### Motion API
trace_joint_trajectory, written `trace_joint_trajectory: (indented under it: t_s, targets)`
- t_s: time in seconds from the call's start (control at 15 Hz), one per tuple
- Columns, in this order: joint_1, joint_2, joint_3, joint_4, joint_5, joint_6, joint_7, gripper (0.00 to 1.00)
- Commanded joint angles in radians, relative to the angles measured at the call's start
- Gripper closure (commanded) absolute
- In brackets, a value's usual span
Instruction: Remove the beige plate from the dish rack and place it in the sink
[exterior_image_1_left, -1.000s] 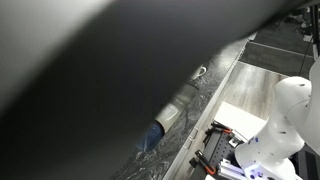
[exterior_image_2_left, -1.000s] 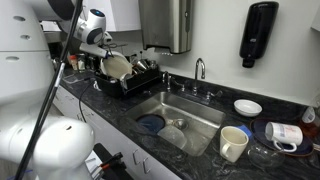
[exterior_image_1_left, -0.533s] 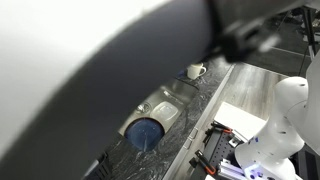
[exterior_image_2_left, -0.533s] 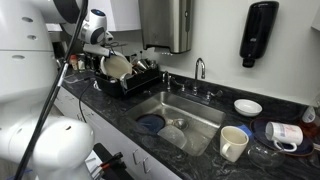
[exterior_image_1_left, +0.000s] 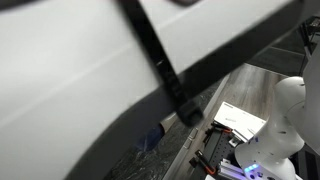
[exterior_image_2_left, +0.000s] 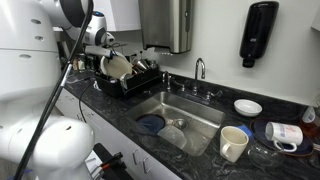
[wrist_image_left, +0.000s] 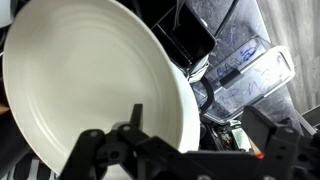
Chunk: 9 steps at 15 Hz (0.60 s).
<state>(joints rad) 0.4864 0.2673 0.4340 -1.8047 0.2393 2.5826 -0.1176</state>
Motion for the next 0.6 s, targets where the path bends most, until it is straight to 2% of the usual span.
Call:
trace_joint_trajectory:
  t_s: [0.0,0.27,0.53]
  targets:
    - [-0.013,0.005,0.015,0.005,-0.012,-0.002,0.009,0.0]
    - [-0.021,0.022,0.021,0.023,0.001,-0.016,-0.012,0.0]
    - [-0.018,0.044,-0.007,0.031,-0.042,-0.009,0.019,0.0]
